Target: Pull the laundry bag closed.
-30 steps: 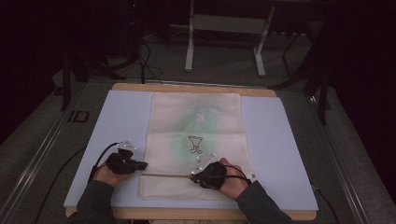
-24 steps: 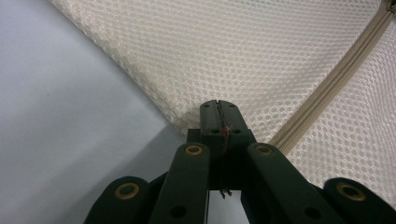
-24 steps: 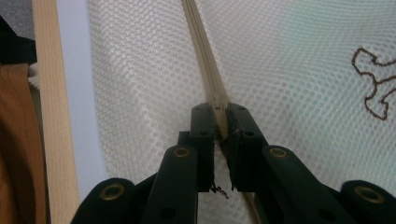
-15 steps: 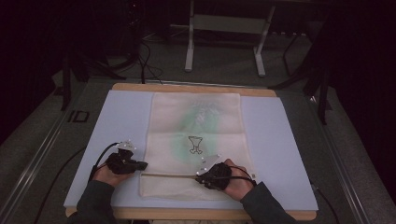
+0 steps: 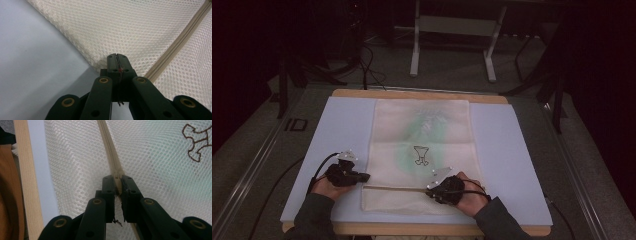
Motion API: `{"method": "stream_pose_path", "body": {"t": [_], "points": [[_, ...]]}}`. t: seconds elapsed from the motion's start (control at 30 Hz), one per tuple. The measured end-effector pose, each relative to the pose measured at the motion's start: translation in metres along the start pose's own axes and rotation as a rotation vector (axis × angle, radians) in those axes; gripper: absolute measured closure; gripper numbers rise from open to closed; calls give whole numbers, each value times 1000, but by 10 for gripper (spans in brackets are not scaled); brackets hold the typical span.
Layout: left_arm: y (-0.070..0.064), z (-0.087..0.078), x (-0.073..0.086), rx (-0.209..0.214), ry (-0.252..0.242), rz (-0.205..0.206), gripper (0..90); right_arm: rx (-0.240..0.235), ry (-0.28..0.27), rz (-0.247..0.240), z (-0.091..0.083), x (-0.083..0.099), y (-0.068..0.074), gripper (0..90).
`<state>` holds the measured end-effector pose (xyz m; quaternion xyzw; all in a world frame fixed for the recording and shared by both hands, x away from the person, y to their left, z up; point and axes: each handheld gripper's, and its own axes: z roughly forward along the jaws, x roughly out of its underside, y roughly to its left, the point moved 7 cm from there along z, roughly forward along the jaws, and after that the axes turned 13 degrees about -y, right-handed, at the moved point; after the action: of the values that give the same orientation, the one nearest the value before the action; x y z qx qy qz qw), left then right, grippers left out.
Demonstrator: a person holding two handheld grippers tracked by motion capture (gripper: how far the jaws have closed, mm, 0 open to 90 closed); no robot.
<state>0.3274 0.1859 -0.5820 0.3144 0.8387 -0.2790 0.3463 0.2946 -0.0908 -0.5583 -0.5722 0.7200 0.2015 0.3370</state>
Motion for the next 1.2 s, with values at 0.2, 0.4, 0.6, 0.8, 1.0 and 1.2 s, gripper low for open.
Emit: {"method": "stream_pose_path", "body": {"t": [0.2,0.4,0.6,0.8,1.0,1.2], "points": [[0,0,0,-1,1,2,900,7,0,5,-4,4,-1,823],[0,0,0,0,0,3,900,14,0,10,-8,8,-2,823],[0,0,0,-1,1,5,900,14,-4,12,-9,8,-2,823],[0,0,0,-1,1,6,900,23,1,9,-12,11,-3,824],[0,0,0,-2,1,5,900,28,5,21,-17,16,-3,823],[0,0,0,-1,1,5,900,35,6,29,-19,21,-4,824]]}}
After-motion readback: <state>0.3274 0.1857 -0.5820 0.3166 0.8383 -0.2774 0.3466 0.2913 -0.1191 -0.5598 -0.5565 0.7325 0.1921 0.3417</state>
